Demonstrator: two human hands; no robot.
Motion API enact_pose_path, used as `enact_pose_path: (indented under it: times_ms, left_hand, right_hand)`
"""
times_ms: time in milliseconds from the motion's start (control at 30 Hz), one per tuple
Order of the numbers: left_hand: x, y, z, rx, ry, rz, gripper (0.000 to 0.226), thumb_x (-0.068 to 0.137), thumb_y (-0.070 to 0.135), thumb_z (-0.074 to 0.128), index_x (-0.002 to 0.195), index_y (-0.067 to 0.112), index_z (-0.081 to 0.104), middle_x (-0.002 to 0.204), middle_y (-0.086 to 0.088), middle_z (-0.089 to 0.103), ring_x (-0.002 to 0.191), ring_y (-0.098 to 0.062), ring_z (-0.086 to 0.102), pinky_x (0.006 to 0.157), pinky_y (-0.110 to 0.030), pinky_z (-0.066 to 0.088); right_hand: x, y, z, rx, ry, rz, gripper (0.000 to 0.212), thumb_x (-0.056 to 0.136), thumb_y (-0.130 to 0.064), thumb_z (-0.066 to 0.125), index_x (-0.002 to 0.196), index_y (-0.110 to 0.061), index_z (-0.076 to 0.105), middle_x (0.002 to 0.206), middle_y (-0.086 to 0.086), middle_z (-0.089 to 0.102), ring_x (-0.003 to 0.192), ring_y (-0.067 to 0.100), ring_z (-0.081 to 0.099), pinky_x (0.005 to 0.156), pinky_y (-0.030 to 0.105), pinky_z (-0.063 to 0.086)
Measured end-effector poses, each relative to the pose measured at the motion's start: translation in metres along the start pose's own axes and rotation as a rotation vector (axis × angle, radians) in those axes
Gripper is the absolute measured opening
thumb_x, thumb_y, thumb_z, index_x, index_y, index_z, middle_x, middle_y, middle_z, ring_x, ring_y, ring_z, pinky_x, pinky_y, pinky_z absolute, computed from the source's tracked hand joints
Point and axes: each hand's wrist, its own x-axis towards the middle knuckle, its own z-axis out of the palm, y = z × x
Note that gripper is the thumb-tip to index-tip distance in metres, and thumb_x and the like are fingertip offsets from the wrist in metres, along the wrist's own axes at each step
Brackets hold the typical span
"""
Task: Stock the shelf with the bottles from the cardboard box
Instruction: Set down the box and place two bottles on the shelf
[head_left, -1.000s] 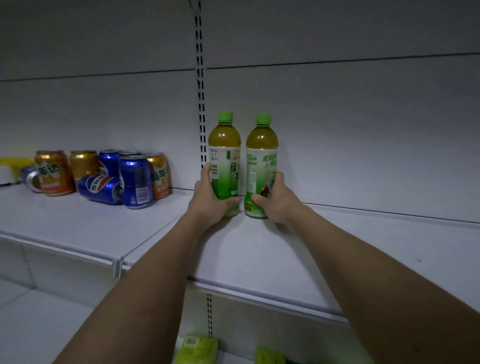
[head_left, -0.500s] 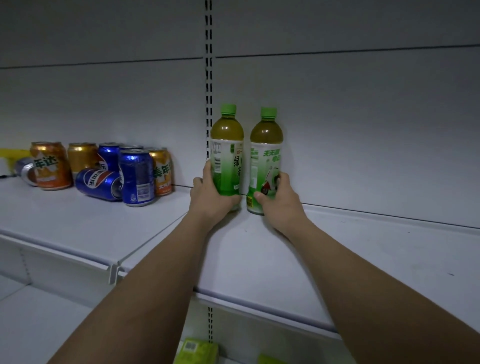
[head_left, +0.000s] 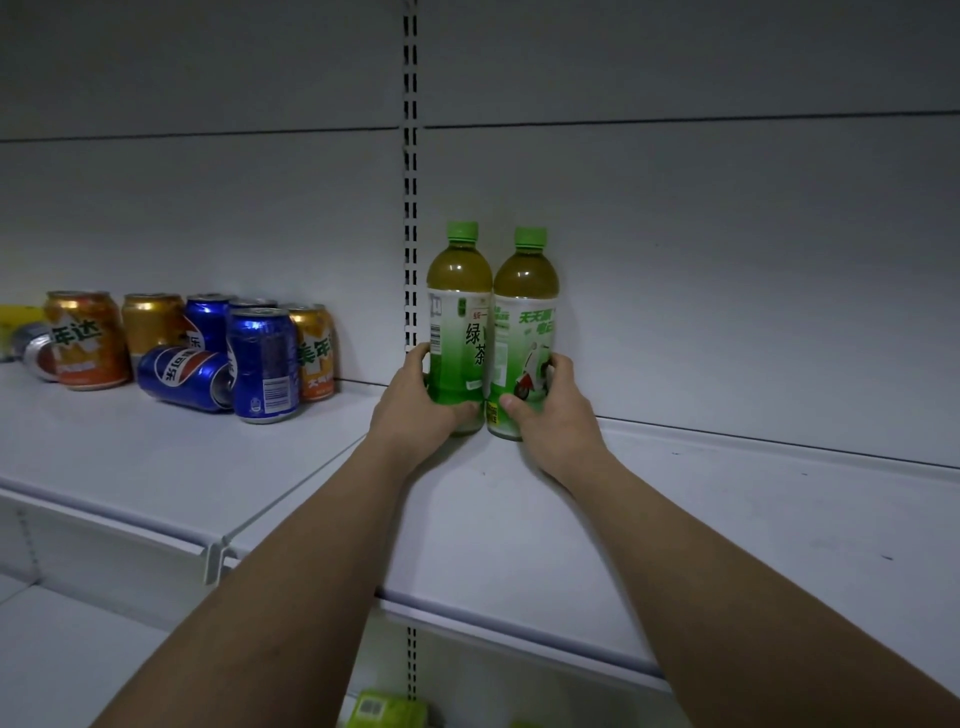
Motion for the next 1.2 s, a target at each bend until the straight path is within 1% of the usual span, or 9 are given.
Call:
enact_pose_path:
  times_ms: [167,233,333,533,667,767,1000,1100,1200]
  left_hand:
    - [-0.001,-0.001,0.001,-0.027,-0.003,-0.022,0.094,0.067,0.031,0.083,0.144,0.029,0.029,0.129,0.000,0.058,0.103,-0.015,0.056,0.094,-0.037,0.049]
    - [-0.007,0.004,-0.003,0.016,0.014,-0.051,0.099,0.068,0.036,0.083,0.147,0.024,0.025,0.137,-0.004,0.053,0.111,-0.017,0.055,0.096,-0.037,0.046]
    - [-0.024,0.020,-0.010,0.211,0.021,-0.100,0.102,0.067,0.049,0.079,0.148,0.018,0.025,0.146,-0.010,0.044,0.129,-0.028,0.047,0.104,-0.049,0.043]
    - [-0.086,0.038,-0.025,0.500,-0.072,-0.152,0.065,0.085,0.046,0.058,0.143,0.022,0.040,0.142,-0.016,0.041,0.127,-0.038,0.044,0.104,-0.045,0.039]
    - [-0.129,0.068,-0.038,0.572,-0.159,-0.168,0.053,0.084,0.047,0.056,0.133,0.027,0.052,0.140,-0.010,0.050,0.127,-0.032,0.045,0.105,-0.047,0.041]
    - [-0.159,0.096,-0.041,0.613,-0.168,-0.116,0.042,0.085,0.041,0.058,0.126,0.029,0.058,0.134,-0.008,0.055,0.124,-0.031,0.047,0.101,-0.046,0.044]
    - [-0.241,0.144,-0.025,0.441,-0.162,-0.055,0.025,0.085,0.033,0.057,0.107,0.027,0.067,0.106,-0.004,0.067,0.105,-0.029,0.059,0.092,-0.038,0.049]
    - [-0.286,0.148,-0.009,0.214,-0.151,-0.030,0.017,0.084,0.026,0.060,0.098,0.023,0.069,0.088,-0.001,0.064,0.077,-0.018,0.060,0.070,-0.025,0.045]
    - [-0.349,0.127,0.025,0.054,-0.165,-0.032,0.017,0.084,0.016,0.059,0.093,0.018,0.072,0.076,-0.002,0.062,0.060,-0.011,0.053,0.061,-0.022,0.038]
  right_hand:
    - [-0.003,0.001,-0.001,-0.020,0.001,-0.017,0.055,0.087,-0.029,0.067,0.133,-0.023,0.036,0.130,0.002,0.059,0.116,0.023,0.057,0.098,0.043,0.049]
    - [-0.007,-0.006,-0.003,-0.042,0.003,-0.002,0.055,0.087,-0.030,0.067,0.131,-0.018,0.037,0.130,0.005,0.058,0.117,0.026,0.057,0.098,0.045,0.049]
    - [-0.022,-0.016,-0.016,-0.061,0.013,0.073,0.055,0.089,-0.031,0.064,0.133,-0.011,0.037,0.133,0.012,0.054,0.121,0.030,0.053,0.101,0.042,0.046]
    - [-0.072,-0.026,-0.079,-0.397,-0.239,0.109,0.036,0.090,-0.036,0.053,0.122,-0.020,0.052,0.119,0.006,0.063,0.107,0.026,0.058,0.089,0.035,0.045]
    - [-0.109,-0.048,-0.127,-0.512,-0.262,0.120,0.026,0.089,-0.031,0.052,0.105,-0.015,0.064,0.113,0.008,0.066,0.101,0.029,0.061,0.082,0.033,0.047]
    - [-0.140,-0.062,-0.155,-0.564,-0.291,0.109,0.027,0.088,-0.029,0.051,0.101,-0.011,0.066,0.109,0.008,0.067,0.099,0.028,0.062,0.085,0.036,0.050]
    - [-0.223,-0.067,-0.211,-0.572,-0.290,0.095,0.028,0.087,-0.033,0.052,0.101,-0.014,0.067,0.106,0.007,0.069,0.098,0.029,0.062,0.083,0.034,0.050]
    - [-0.261,-0.057,-0.236,-0.527,-0.275,0.077,0.026,0.086,-0.031,0.055,0.100,-0.014,0.071,0.110,0.012,0.069,0.103,0.029,0.063,0.088,0.032,0.050]
    - [-0.305,-0.019,-0.253,-0.439,-0.299,0.152,0.023,0.088,-0.024,0.055,0.084,-0.006,0.070,0.091,0.019,0.071,0.075,0.025,0.060,0.062,0.026,0.045]
